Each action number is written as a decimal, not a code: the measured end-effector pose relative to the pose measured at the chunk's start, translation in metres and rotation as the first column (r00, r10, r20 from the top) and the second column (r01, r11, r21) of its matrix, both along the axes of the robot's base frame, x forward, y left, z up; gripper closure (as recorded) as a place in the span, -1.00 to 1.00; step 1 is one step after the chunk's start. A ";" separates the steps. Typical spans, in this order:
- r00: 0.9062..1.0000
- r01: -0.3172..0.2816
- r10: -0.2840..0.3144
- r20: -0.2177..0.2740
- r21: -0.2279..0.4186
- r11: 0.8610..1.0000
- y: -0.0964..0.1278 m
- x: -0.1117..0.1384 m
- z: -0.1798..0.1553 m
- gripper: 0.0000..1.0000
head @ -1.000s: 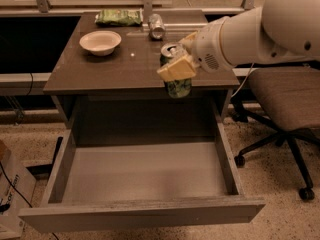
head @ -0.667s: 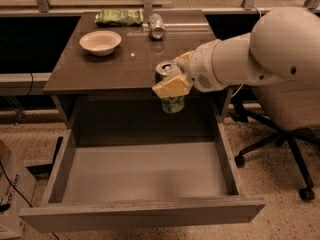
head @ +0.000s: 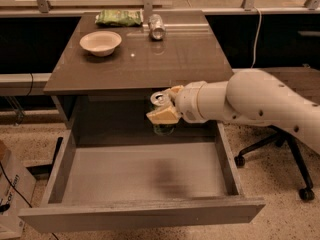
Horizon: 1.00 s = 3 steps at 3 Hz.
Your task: Place green can into top drawer
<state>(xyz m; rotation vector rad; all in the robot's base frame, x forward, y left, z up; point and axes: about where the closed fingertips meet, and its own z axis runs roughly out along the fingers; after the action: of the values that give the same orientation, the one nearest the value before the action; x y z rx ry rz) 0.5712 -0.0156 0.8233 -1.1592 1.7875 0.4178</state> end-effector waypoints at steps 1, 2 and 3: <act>1.000 0.016 -0.016 0.017 0.006 1.000 0.000 0.006 0.001 1.00; 1.000 -0.003 0.003 0.007 -0.027 1.000 0.002 0.006 -0.005 1.00; 0.998 -0.038 0.037 -0.053 -0.002 0.999 0.004 -0.010 -0.028 1.00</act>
Offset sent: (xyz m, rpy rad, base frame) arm 0.0085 -0.0005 -0.0144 -0.0710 0.0058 0.0198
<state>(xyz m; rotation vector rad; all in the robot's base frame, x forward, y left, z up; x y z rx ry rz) 0.5611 -0.0120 0.7956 -1.1954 1.8152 0.4722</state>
